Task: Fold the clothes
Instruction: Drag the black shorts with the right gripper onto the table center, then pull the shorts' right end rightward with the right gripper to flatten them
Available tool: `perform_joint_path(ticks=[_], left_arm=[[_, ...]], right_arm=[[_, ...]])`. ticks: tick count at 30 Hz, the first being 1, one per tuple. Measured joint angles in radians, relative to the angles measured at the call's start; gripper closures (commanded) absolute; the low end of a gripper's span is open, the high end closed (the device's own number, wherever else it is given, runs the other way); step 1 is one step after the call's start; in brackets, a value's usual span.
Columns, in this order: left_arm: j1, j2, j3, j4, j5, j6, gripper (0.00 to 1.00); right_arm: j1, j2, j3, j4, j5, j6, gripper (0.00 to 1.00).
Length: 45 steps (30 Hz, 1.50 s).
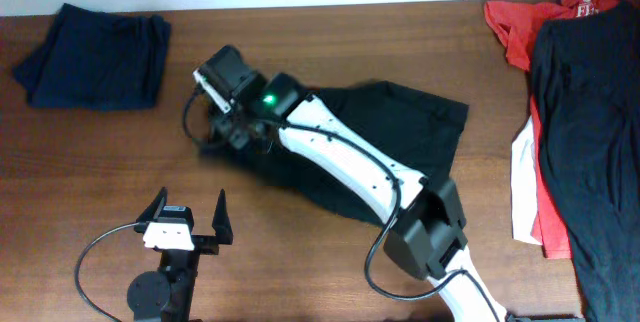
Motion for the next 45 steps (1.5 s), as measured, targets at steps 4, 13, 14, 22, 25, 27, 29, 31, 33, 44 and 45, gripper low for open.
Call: perform_joint_path(ticks=[4, 13, 14, 22, 25, 27, 29, 31, 33, 44, 45], left_arm=[[0.0, 0.0, 0.0, 0.0, 0.0, 0.0, 0.01], [0.0, 0.0, 0.0, 0.0, 0.0, 0.0, 0.01], [0.0, 0.0, 0.0, 0.0, 0.0, 0.0, 0.01], [0.0, 0.0, 0.0, 0.001, 0.0, 0.0, 0.01], [0.0, 0.001, 0.0, 0.0, 0.0, 0.0, 0.01], [0.0, 0.0, 0.0, 0.001, 0.0, 0.0, 0.01], [0.0, 0.001, 0.0, 0.0, 0.0, 0.0, 0.01], [0.0, 0.001, 0.0, 0.0, 0.0, 0.0, 0.01], [0.0, 0.001, 0.0, 0.0, 0.0, 0.0, 0.01], [0.0, 0.001, 0.0, 0.0, 0.0, 0.0, 0.01], [0.0, 0.001, 0.0, 0.0, 0.0, 0.0, 0.01]], right_arm=[[-0.026, -0.007, 0.018, -0.15, 0.007, 0.038, 0.23], [-0.595, -0.278, 0.102, -0.632, 0.162, 0.229, 0.01], [-0.655, -0.265, 0.079, -0.662, 0.151, 0.264, 0.01], [-0.89, -0.223, -0.398, -0.415, -0.027, 0.333, 0.01], [-0.881, -0.215, -0.611, -0.268, -0.093, 0.336, 0.01], [-0.881, -0.216, -0.706, -0.18, -0.12, 0.336, 0.01], [-0.881, -0.215, -0.787, -0.108, -0.14, 0.338, 0.01], [-0.881, -0.215, -0.811, -0.076, -0.15, 0.338, 0.06], [-0.879, -0.215, -0.818, -0.053, -0.154, 0.338, 0.17], [-0.801, -0.223, -0.856, 0.144, -0.134, 0.34, 0.91], [-0.801, -0.223, -0.856, 0.18, -0.125, 0.339, 0.9]])
